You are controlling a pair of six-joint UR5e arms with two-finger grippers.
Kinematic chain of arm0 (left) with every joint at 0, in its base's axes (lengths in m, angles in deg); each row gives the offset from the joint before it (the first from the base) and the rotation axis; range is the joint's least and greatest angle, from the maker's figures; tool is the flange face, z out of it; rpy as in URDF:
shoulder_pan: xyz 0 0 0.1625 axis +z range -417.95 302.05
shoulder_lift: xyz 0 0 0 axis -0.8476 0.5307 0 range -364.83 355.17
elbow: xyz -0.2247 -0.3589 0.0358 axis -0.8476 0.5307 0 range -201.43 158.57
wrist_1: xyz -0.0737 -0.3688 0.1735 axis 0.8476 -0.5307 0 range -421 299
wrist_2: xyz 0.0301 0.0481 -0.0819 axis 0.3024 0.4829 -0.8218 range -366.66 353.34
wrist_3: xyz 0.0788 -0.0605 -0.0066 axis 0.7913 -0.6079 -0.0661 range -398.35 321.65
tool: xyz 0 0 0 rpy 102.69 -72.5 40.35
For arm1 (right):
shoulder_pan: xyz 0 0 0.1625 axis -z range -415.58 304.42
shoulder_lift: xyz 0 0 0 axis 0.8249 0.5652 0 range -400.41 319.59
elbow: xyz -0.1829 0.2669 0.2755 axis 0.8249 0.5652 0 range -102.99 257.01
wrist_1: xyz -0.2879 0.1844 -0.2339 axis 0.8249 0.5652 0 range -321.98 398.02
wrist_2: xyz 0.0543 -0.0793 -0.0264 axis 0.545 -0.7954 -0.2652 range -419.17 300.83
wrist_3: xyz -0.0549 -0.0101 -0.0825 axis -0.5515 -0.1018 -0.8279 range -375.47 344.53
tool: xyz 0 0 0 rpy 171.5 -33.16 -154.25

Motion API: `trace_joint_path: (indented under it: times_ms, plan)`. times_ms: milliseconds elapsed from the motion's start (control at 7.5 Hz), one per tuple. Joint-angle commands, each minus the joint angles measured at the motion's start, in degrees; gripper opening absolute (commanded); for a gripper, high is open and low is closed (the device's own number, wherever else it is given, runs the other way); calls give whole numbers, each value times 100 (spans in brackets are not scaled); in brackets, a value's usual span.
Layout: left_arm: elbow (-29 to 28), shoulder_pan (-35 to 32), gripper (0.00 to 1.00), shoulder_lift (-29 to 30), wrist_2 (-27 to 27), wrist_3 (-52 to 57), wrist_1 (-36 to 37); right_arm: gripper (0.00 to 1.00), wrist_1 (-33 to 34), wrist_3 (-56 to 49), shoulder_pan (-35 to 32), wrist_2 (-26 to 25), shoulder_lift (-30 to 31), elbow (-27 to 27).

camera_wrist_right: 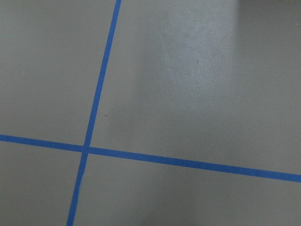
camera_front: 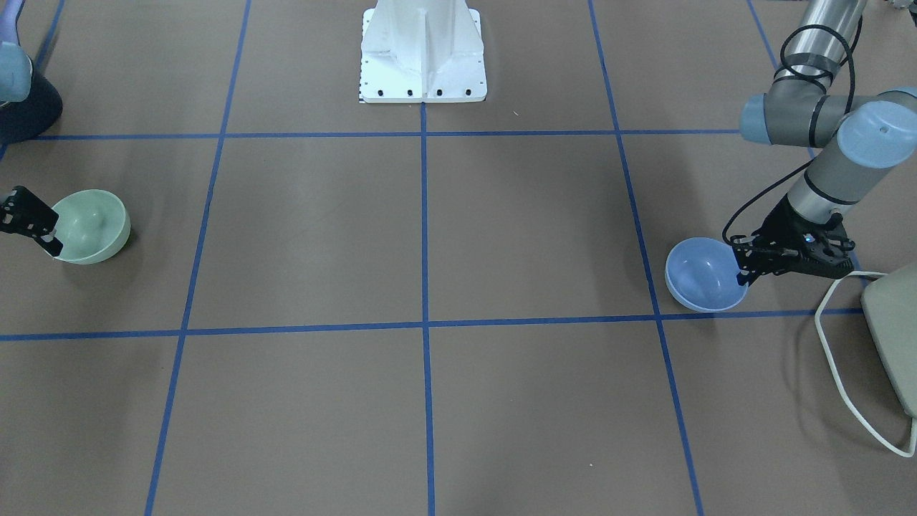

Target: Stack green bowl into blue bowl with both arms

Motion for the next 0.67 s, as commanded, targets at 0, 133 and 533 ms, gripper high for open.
trace_joint_path:
  times_ms: [0, 133, 533]
  plan:
    - [648, 0, 0, 304, -158, -77, 934, 100, 0, 0, 0, 0, -9, 0]
    - [974, 0, 0, 724, -123, -425, 1742, 100, -9, 0, 0, 0, -9, -8]
    - [978, 1312, 0, 2182, 619, -2075, 2731, 100, -9, 9, 0, 0, -9, 0]
